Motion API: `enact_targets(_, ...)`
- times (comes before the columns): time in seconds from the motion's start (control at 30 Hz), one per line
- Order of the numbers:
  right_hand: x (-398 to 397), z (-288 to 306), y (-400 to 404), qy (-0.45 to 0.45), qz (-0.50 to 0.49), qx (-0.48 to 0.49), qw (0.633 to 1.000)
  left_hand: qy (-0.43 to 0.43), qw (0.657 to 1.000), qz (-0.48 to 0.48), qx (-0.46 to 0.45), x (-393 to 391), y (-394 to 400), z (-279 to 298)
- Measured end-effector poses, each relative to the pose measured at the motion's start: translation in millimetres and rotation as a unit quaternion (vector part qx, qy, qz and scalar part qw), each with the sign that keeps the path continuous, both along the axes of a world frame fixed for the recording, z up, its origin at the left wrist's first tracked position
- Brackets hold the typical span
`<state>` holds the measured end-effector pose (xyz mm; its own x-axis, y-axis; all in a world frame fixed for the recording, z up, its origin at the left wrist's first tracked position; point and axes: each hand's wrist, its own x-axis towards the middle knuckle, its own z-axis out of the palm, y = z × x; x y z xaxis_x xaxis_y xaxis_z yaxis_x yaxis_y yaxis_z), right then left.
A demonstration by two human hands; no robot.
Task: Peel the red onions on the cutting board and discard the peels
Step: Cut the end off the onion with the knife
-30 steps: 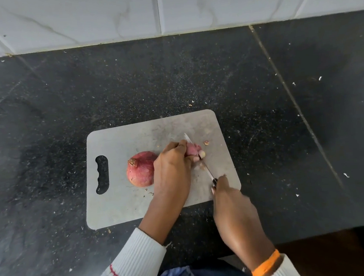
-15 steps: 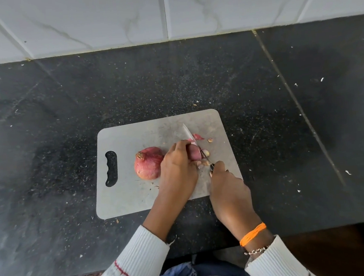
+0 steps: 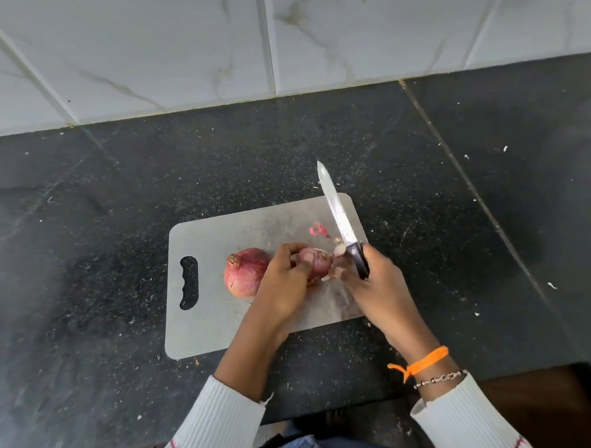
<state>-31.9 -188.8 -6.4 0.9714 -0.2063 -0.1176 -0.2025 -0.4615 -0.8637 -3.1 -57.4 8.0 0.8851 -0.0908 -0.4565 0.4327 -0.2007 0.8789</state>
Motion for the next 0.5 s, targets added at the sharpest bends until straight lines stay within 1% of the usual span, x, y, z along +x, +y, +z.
enact_targets(0.1, 7, 6, 0, -0.036, 0.015, 0.072, 0.997, 0.079, 0.988, 0.042, -0.122, -1, 2, 11)
enact_targets(0.2, 11, 6, -1, -0.044, 0.030, 0.171, 0.984, 0.103, 0.975, 0.061, -0.187, 1, 6, 18)
enact_targets(0.33, 12, 4, 1, -0.047, 0.031, 0.229, 0.972, 0.120, 0.971, 0.055, -0.198, 1, 13, 15)
enact_targets(0.43, 14, 0, 5, -0.045, 0.010, 0.215, 0.976, 0.118, 0.975, 0.036, -0.183, -2, 13, 10)
enact_targets(0.5, 14, -3, 7, -0.043, -0.006, 0.204, 0.978, 0.103, 0.980, 0.030, -0.169, -2, 12, 8)
